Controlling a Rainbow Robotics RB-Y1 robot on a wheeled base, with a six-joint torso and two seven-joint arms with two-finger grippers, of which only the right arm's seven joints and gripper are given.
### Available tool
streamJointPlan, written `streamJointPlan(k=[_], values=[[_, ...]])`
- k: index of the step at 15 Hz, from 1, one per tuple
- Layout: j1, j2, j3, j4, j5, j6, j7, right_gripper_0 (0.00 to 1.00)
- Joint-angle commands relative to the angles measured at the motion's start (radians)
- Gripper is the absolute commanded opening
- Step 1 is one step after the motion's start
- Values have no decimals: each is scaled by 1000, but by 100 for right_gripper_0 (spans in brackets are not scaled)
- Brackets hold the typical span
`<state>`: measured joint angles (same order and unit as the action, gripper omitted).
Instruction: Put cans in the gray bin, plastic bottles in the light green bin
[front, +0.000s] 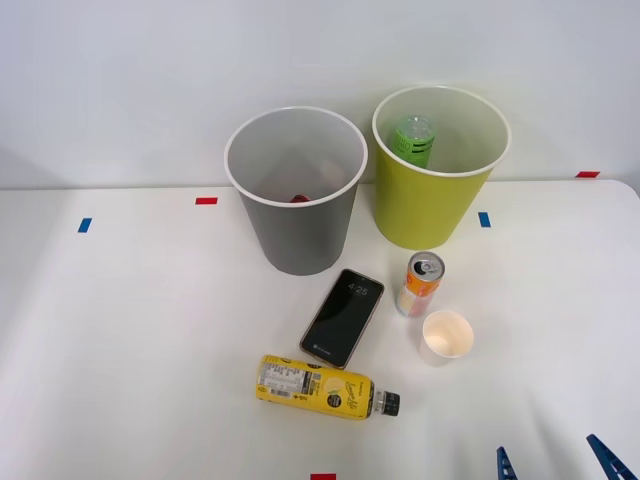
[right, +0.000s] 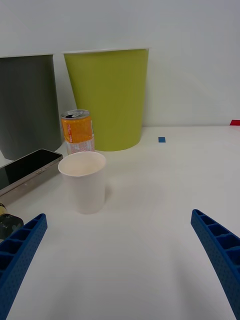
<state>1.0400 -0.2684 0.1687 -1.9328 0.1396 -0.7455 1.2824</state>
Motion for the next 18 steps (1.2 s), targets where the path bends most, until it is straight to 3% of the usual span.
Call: streamJointPlan(k=[1, 18], values=[[0, 0, 0, 0, 0, 0, 0, 100], [0, 0, 0, 0, 0, 0, 0, 100]])
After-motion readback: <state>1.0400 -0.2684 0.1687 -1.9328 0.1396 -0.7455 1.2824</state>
